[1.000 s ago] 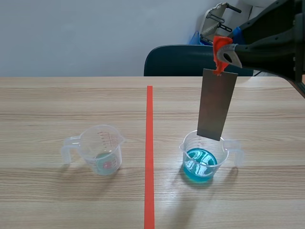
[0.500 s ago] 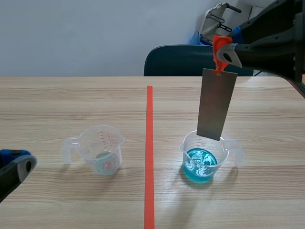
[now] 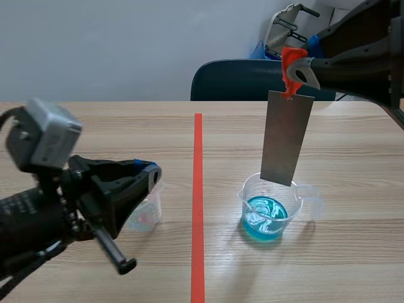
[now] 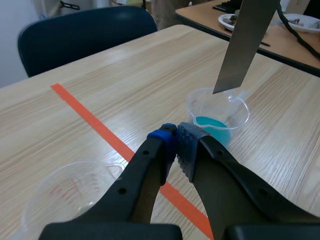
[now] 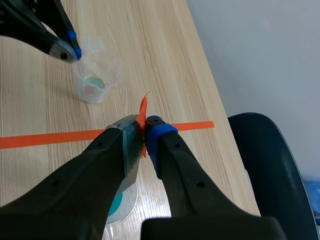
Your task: Do the redox reaction experiment
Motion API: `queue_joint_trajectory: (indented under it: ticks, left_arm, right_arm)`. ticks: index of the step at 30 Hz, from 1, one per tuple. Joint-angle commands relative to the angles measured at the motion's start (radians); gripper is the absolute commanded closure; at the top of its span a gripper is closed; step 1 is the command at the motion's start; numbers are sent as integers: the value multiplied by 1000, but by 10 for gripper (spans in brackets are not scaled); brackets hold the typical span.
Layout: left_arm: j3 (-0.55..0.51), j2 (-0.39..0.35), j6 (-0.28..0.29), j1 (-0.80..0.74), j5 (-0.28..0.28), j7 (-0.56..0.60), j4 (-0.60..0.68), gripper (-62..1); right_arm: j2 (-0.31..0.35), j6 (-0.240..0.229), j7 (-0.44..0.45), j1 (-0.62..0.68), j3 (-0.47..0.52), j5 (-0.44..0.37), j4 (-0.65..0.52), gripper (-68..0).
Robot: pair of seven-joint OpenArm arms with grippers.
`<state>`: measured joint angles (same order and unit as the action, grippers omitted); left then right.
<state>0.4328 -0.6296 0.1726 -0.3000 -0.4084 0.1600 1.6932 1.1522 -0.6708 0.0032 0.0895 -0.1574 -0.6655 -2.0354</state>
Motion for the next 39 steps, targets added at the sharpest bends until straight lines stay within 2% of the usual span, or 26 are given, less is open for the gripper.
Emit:
queue_joint_trajectory:
  ticks: [1,6,11,19,25,29,39]
  left_arm:
    - [28,21,-5,45,-2,14,-23,-27]
    - [171,96,-17,206,15,0,-145,-27]
    - [264,185,-32,315,32,-3,-249,-27]
    - [334,322,-58,407,45,-3,-373,-25]
    - [346,399,-60,426,119,-4,-438,-25]
    - [346,421,-75,433,122,-3,-471,-25]
    - [346,423,-77,433,130,-3,-475,-25]
  right_arm:
    - [0,4,15,-14,7,-11,-9,-8]
    - [0,4,15,-14,7,-11,-9,-8]
    - [0,4,15,-14,7,-11,-9,-8]
    - [0,4,15,-14,7,-11,-9,-8]
    - [0,4,15,-14,7,-11,-9,-8]
    - [0,4,15,-14,7,-11,-9,-8]
    - [0,4,15,-14,7,-11,-9,-8]
